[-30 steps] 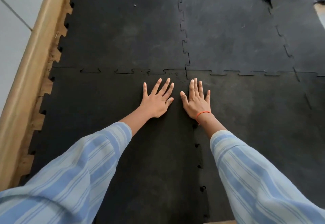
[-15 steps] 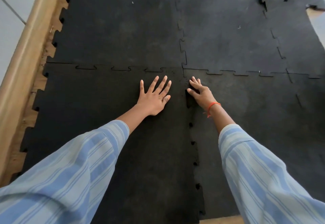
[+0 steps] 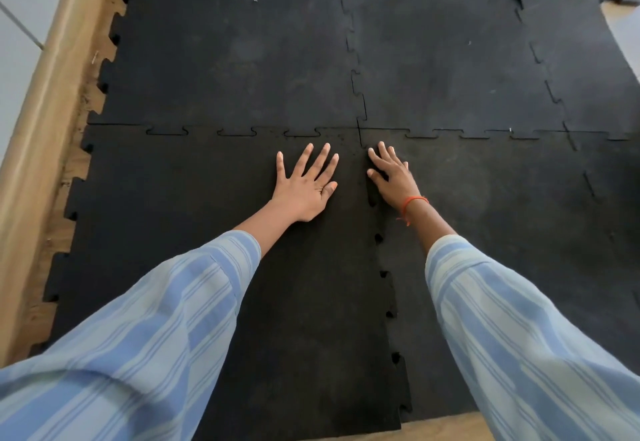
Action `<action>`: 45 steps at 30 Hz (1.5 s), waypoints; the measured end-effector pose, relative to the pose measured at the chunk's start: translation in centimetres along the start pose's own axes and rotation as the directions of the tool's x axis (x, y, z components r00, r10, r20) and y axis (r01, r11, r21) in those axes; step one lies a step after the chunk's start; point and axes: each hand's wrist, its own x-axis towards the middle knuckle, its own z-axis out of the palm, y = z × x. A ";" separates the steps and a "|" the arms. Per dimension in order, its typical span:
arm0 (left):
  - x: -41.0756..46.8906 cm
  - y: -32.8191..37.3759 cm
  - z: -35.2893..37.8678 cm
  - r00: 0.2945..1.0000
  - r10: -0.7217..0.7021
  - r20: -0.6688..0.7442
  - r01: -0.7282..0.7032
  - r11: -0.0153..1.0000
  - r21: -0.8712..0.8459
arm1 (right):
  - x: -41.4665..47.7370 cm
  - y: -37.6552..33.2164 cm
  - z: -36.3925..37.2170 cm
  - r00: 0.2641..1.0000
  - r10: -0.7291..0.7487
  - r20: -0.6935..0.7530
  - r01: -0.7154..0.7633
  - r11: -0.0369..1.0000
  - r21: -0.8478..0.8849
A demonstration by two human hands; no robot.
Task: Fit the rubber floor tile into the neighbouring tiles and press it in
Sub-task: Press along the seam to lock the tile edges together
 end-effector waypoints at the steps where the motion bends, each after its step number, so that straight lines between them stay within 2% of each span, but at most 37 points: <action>1: 0.0 0.1 -0.2 1.000 -0.005 0.009 0.005 1.000 0.001 | -0.2 -0.2 0.3 1.000 0.006 0.013 -0.005 0.998 -0.062; 6: 0.5 0.5 -1.1 0.998 -0.010 0.064 0.011 1.000 -0.010 | -0.7 -1.3 1.4 0.997 0.076 0.002 -0.073 0.955 -0.288; 10: 0.4 0.5 -1.3 0.997 -0.011 0.077 0.012 1.000 -0.018 | 0.4 -1.7 0.4 0.988 0.139 0.061 -0.110 0.935 -0.337; 12: 0.3 0.4 -1.5 0.997 -0.006 0.075 0.007 1.000 -0.011 | 1.2 -1.7 -0.4 0.973 0.157 0.169 -0.095 0.940 -0.327; 14: 0.2 0.6 -1.5 0.998 -0.006 0.061 0.007 1.000 -0.021 | 0.3 -1.1 -0.7 0.966 0.137 0.218 -0.069 0.953 -0.296; 20: -2.8 3.5 2.4 0.995 0.003 -0.095 -0.009 0.999 -0.054 | -9.9 1.4 3.0 0.995 0.099 -0.029 -0.104 0.963 -0.250; 23: -3.7 4.8 4.0 0.991 -0.033 -0.131 0.023 0.997 -0.074 | -11.7 1.6 4.0 0.989 0.128 -0.070 -0.141 0.962 -0.233; 32: -2.6 5.2 2.4 0.999 -0.006 -0.042 0.005 1.000 -0.023 | -9.8 0.4 3.8 0.961 0.270 -0.062 -0.276 0.954 -0.119; 36: -1.3 4.9 0.3 0.996 0.056 0.069 -0.056 0.998 -0.004 | -10.0 0.5 2.9 0.969 0.248 0.010 -0.247 0.968 -0.047; 40: -0.7 3.7 0.1 0.984 0.167 0.054 -0.172 0.980 0.101 | -10.3 0.7 2.9 0.965 0.262 -0.017 -0.261 0.965 0.019; 43: 0.8 3.3 -1.4 0.966 0.234 0.111 -0.250 0.953 0.171 | -9.5 -0.1 2.7 0.954 0.300 0.003 -0.300 0.954 -0.001; 45: 1.2 3.7 -2.8 0.958 0.229 0.175 -0.261 0.945 0.197 | -9.3 -0.4 2.3 0.948 0.316 0.044 -0.315 0.949 -0.021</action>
